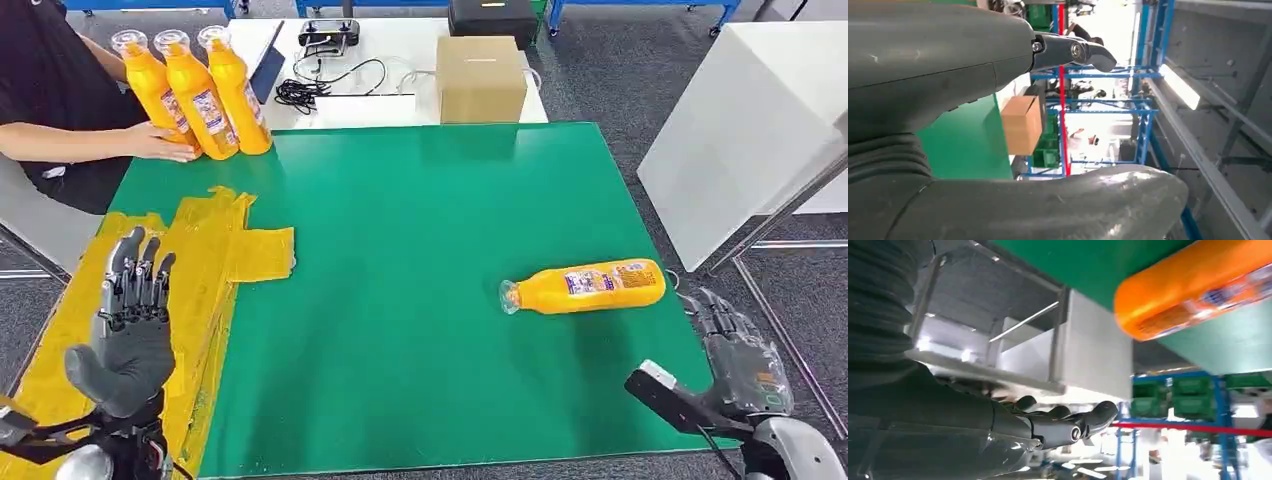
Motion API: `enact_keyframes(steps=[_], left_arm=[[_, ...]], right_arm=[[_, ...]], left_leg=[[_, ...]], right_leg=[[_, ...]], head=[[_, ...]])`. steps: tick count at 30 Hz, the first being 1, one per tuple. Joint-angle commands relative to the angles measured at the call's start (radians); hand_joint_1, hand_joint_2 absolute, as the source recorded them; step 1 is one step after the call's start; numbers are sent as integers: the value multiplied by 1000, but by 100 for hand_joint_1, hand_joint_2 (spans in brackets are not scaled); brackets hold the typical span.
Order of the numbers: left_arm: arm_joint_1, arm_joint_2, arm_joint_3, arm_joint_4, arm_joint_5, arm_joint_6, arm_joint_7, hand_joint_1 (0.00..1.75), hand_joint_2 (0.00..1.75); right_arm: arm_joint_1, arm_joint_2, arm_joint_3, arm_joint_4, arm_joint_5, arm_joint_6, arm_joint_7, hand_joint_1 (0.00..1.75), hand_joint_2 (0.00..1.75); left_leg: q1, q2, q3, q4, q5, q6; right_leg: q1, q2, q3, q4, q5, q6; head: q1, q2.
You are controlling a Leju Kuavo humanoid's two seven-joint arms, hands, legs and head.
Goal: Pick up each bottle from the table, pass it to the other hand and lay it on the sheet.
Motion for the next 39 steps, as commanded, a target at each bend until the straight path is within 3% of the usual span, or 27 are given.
enact_keyframes(steps=[1, 7, 14, 19, 26, 39], left_arm=[[-47, 3, -56, 71, 0, 1, 23, 0, 0], [-72, 5, -68, 97, -2, 5, 34, 0, 0], [-125, 15, -89, 120, 7, 7, 42, 0, 0], [-124, 15, -90, 118, 5, 10, 43, 0, 0], [-155, 20, -112, 126, -32, 35, 32, 0, 0], [-201, 31, -129, 153, -15, 71, 34, 0, 0]], right_arm=[[-84, 72, -84, 192, 11, -40, -3, 0, 175], [-154, 60, -42, 248, 48, -40, -1, 0, 175], [-361, 28, 139, 390, 81, -28, 39, 0, 175], [-360, 18, 157, 388, 82, -30, 50, 0, 175], [-523, 22, 285, 535, 107, -1, 73, 0, 175], [-704, 2, 430, 776, 107, 40, 54, 0, 175]], left_leg=[[1, -1, 3, -2, 0, -1], [1, 1, 4, -2, 0, -1], [1, 6, 3, -1, 0, -1], [1, 3, 4, -1, 0, -1], [1, 6, 5, -1, -1, -1], [0, 4, 3, -1, 0, -1]], right_leg=[[1, -1, 4, -3, 0, 0], [1, 1, 4, -3, 0, 0], [1, 5, 2, -2, 2, 0], [1, 2, 4, -2, 1, 0], [1, 6, 6, -2, 1, 0], [1, 4, 4, -1, 1, 0]], head=[[0, 0], [0, 0], [0, 0], [0, 0], [0, 0], [0, 0]])
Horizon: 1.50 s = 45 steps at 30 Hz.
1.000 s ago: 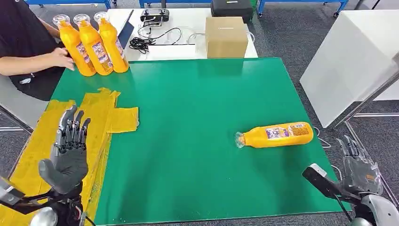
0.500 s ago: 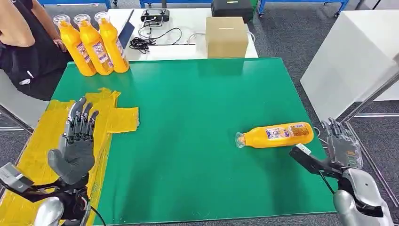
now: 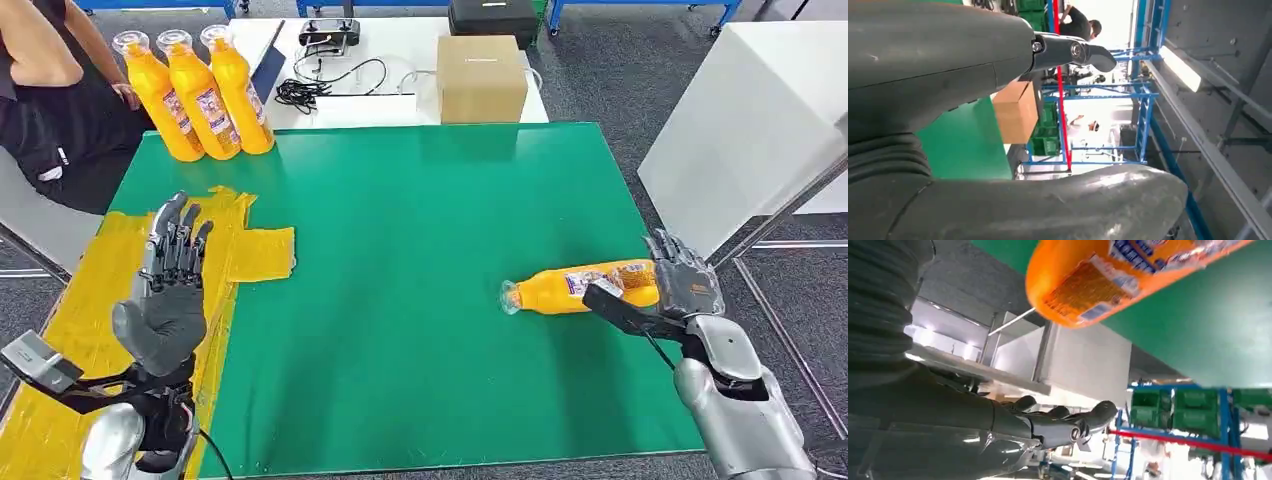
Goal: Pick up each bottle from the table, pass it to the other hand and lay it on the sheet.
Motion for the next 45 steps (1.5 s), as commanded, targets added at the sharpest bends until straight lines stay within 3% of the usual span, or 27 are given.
enact_keyframes(steps=[1, 11, 19, 20, 33, 37, 39, 42, 45], left_arm=[[-64, 33, -31, 82, 13, 11, 6, 0, 0], [-87, 39, -40, 103, 33, 15, 6, 0, 0], [-139, 49, -77, 150, 54, 18, 10, 0, 0], [-147, 50, -79, 158, 57, 19, 11, 0, 0], [-151, 56, -78, 163, 68, 28, 7, 0, 0], [-148, 53, -75, 165, 77, 35, 6, 0, 0], [-126, 45, -68, 147, 75, 43, 14, 0, 0], [-102, 41, -61, 130, 80, 45, 29, 0, 0], [-54, 29, -46, 101, 109, 60, 65, 0, 0]], right_arm=[[-199, 8, 160, 295, -1, 35, -19, 0, 175], [-300, 10, 222, 449, -15, 69, -40, 0, 175], [-442, 62, 339, 744, 22, 124, -87, 0, 175], [-448, 69, 346, 768, 19, 131, -99, 175, 175], [-451, 83, 376, 805, 10, 134, -120, 175, 175], [-433, 93, 355, 775, -56, 94, -138, 175, 175], [-384, 133, 294, 673, -120, -16, -120, 175, 175], [-310, 165, 269, 460, -180, -43, -114, 175, 175], [-192, 203, 279, 61, -240, -80, -76, 175, 175]], left_leg=[[0, 3, 3, -1, -1, -1], [0, 3, 2, -1, -1, -1], [0, 2, 2, -1, 0, -1], [1, 4, 4, -1, 0, -1], [1, 1, 4, -1, 0, -1], [1, 1, 5, -1, 0, -1], [1, 1, 6, -1, 0, -2], [1, 4, 7, -1, 0, -2], [1, 10, 7, -2, -2, -3]], right_leg=[[0, 3, 3, -1, 0, 0], [0, 2, 2, -1, 0, 0], [0, 2, 2, -1, 0, 0], [1, 3, 3, -2, 1, 0], [1, 1, 4, -1, 1, 0], [1, 1, 5, -2, 0, 0], [1, 0, 6, -2, 0, 0], [1, 3, 6, -2, 1, 0], [1, 9, 4, -1, 1, -1]], head=[[0, 0], [0, 0], [0, 0], [0, 0], [0, 0], [0, 0], [0, 0], [0, 0], [0, 0]])
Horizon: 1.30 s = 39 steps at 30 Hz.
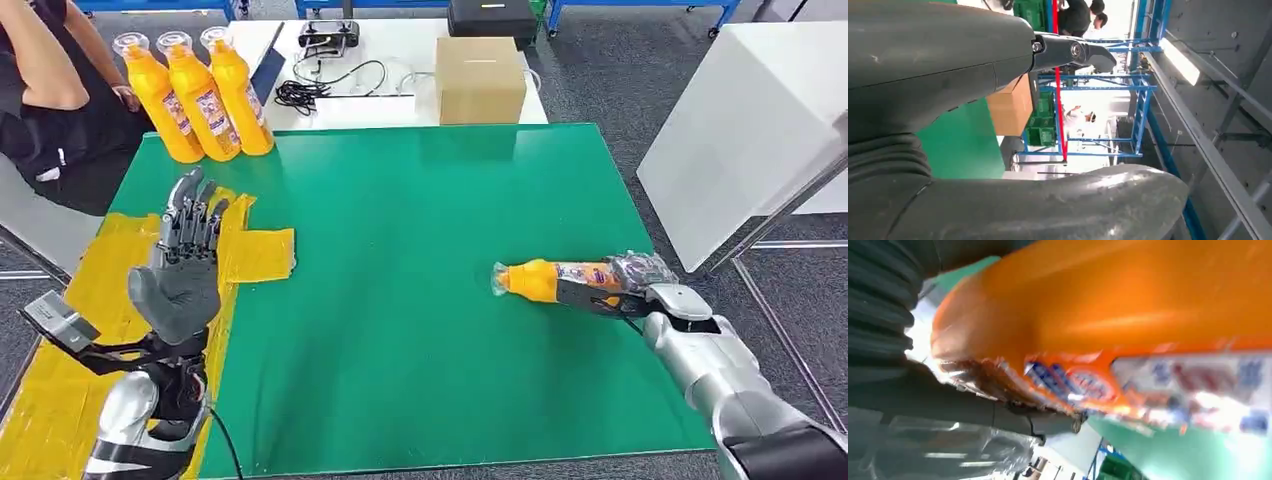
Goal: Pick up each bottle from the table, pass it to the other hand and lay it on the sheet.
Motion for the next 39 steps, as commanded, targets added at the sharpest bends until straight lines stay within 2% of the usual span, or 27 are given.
enact_keyframes(steps=[1, 2, 7, 11, 12, 16, 21, 30, 39], left_arm=[[60, -4, 17, -5, 33, 22, 54, 0, 0], [60, -4, 17, -5, 33, 22, 54, 0, 0], [56, -5, 16, -4, 35, 21, 54, 0, 0], [58, -10, 21, -5, 42, 25, 53, 0, 0], [76, -18, 26, -14, 62, 35, 57, 0, 175], [147, -39, 30, -56, 158, 27, 45, 0, 175], [159, -38, 20, -87, 170, 24, 32, 0, 175], [169, -55, -39, -101, 171, 36, 25, 0, 175], [137, -55, -73, -78, 172, 54, 23, 0, 175]], right_arm=[[217, 125, -34, -660, -128, -67, 70, 175, 175], [217, 125, -34, -660, -128, -67, 70, 175, 175], [214, 111, -37, -638, -141, -68, 60, 175, 175], [216, 115, -43, -638, -157, -85, 35, 175, 175], [227, 134, -47, -683, -201, -113, -15, 175, 175], [279, 171, 22, -915, -284, -103, -23, 175, 175], [297, 197, 115, -991, -304, -127, -18, 175, 175], [378, 309, 83, -970, -448, -243, -82, 175, 175], [329, 361, 133, -817, -447, -264, -74, 175, 175]], left_leg=[[0, 5, 2, -1, -2, -2], [0, 11, 3, -1, -3, -3], [0, -2, -3, 0, -1, -1], [1, -1, -3, 0, -1, -1], [1, -1, -3, 0, -1, -1], [-1, 2, -3, -1, -2, -2], [0, 3, -4, 0, -2, -2], [2, -1, -4, -1, -1, -1], [1, 0, -3, -1, 0, -2]], right_leg=[[0, 5, 0, 0, 0, -1], [0, 10, -1, 1, -1, -1], [0, -2, -4, 2, -2, -1], [0, -1, -4, 2, -1, 0], [0, 0, -4, 2, -2, 0], [-1, 2, -5, 3, -2, -1], [0, 2, -6, 3, -2, -1], [1, -1, -5, 1, -2, -1], [0, -1, -5, 1, -1, -1]], head=[[0, 0], [0, 0], [-1, 0], [0, 0], [-1, 0], [0, 0], [-1, 0], [0, 0], [0, 0]])
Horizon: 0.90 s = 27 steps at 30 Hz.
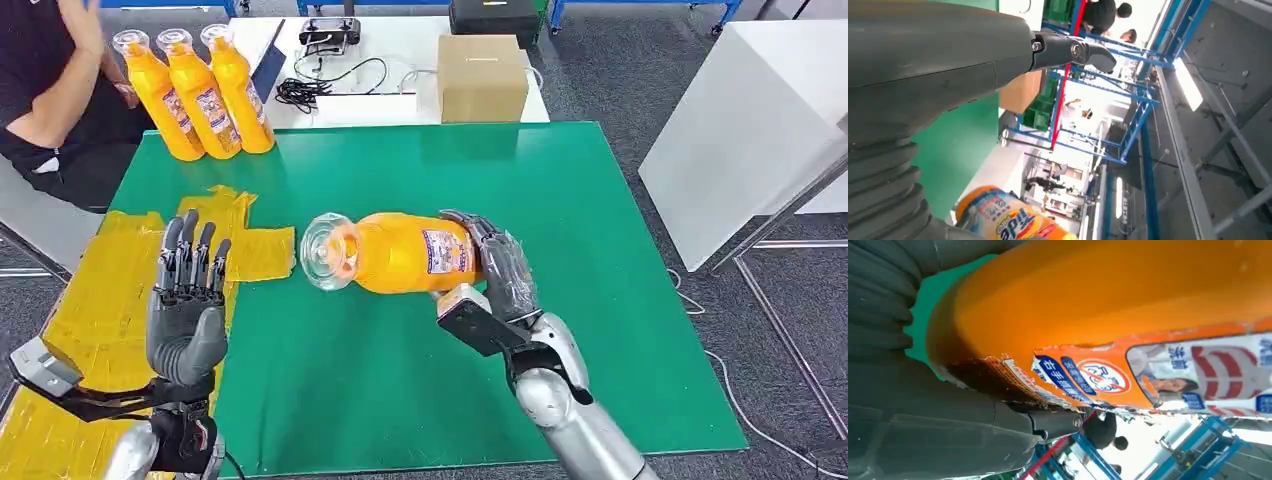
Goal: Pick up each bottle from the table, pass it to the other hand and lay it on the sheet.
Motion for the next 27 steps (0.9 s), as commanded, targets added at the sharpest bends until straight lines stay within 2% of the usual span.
enact_keyframes(steps=[1, 5, 10, 16, 21, 27], left_arm=[[-38, -2, -41, 36, 0, 21, 1, 0, 175], [-41, -1, -45, 39, 1, 19, 1, 0, 175], [-87, -6, -76, 82, 16, 15, 6, 0, 175], [-97, -7, -86, 92, 21, 14, 9, 0, 175], [-134, -11, -115, 125, 27, 8, 13, 0, 175], [-135, -10, -118, 127, 29, 7, 14, 0, 175]], right_arm=[[-56, 64, 45, 157, 17, -23, 10, 175, 175], [-62, 66, 27, 166, -12, -22, 12, 175, 175], [-175, 110, 32, 323, -58, 20, 35, 175, 175], [-203, 128, 48, 374, -62, 28, 42, 175, 175], [-295, 189, 107, 516, -58, 50, 65, 175, 175], [-306, 199, 116, 528, -59, 51, 68, 175, 175]], left_leg=[[1, 3, 4, -1, -1, -2], [0, 2, 3, -1, -1, -1], [0, 3, 3, 0, -1, -1], [1, 2, 3, -1, 0, -2], [0, 3, 3, 0, 0, -2], [0, 1, 2, -1, 1, -2]], right_leg=[[1, 2, 4, -2, 0, 0], [0, 1, 2, -1, 0, 0], [0, 2, 2, 0, 0, 0], [1, 1, 3, -1, 1, 0], [0, 3, 2, 0, 0, 0], [0, 1, 1, 0, 0, 0]], head=[[0, 0], [0, 0], [0, 0], [0, 0], [0, 0], [0, 0]])
